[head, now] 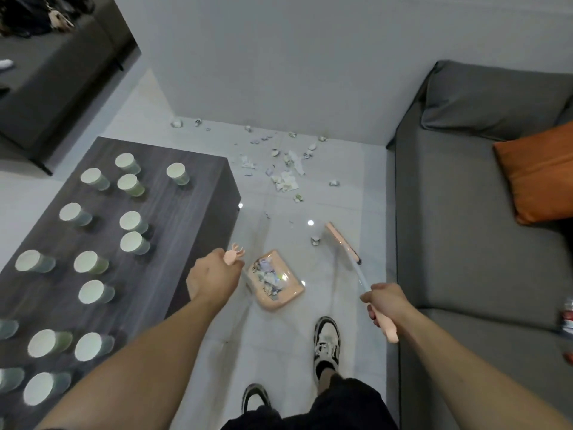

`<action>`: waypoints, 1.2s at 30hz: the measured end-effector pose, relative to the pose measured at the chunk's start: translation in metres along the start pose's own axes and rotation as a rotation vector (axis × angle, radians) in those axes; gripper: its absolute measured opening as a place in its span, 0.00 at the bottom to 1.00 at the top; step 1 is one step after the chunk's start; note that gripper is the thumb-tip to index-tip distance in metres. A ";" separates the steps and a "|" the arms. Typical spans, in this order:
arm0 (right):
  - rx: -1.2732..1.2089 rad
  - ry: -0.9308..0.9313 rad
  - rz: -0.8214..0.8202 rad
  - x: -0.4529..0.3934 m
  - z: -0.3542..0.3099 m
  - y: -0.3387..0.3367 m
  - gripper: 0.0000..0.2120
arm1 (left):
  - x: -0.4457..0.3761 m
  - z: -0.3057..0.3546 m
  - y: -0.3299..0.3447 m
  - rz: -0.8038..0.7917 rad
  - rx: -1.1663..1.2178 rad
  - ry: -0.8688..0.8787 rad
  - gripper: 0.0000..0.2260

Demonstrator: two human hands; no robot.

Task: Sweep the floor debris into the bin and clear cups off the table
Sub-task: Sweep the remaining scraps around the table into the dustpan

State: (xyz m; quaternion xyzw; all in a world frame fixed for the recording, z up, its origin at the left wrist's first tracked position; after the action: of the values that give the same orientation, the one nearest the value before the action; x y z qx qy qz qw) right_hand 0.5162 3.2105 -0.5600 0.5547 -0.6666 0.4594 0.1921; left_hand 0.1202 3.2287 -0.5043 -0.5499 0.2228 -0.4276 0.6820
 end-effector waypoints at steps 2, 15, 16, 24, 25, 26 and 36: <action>0.037 0.002 0.007 -0.026 -0.014 -0.013 0.03 | -0.003 0.021 0.012 -0.006 0.009 -0.021 0.15; 0.402 0.073 -0.314 -0.063 -0.001 -0.004 0.28 | -0.042 0.082 0.041 0.005 -0.129 -0.060 0.16; 0.386 0.090 -0.347 -0.060 -0.001 -0.004 0.27 | -0.041 0.086 0.042 0.005 -0.128 -0.055 0.16; 0.232 0.155 -0.426 -0.031 0.001 0.002 0.12 | -0.040 0.099 0.048 -0.041 -0.082 -0.003 0.14; 0.219 0.153 -0.412 -0.025 0.005 0.005 0.12 | -0.039 0.099 0.048 -0.046 -0.068 0.009 0.14; 0.203 0.150 -0.397 -0.017 0.009 0.008 0.12 | -0.040 0.099 0.047 -0.052 -0.058 0.023 0.14; -0.046 0.143 -0.198 0.065 0.053 0.065 0.20 | -0.049 0.072 0.019 -0.171 0.058 0.193 0.15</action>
State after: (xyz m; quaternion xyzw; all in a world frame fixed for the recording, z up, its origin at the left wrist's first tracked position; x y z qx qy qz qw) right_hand 0.4500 3.1278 -0.5622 0.5790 -0.6036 0.4611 0.2964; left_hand 0.1559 3.3100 -0.5090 -0.5035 0.2273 -0.5412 0.6340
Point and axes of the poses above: each hand's wrist, its own x-axis away from the middle knuckle, its own y-axis out of the palm, z = x × y, the point moved 7 cm from there along -x, towards the middle knuckle, and after that the axes turned 7 degrees about z, right-handed, at the moved point
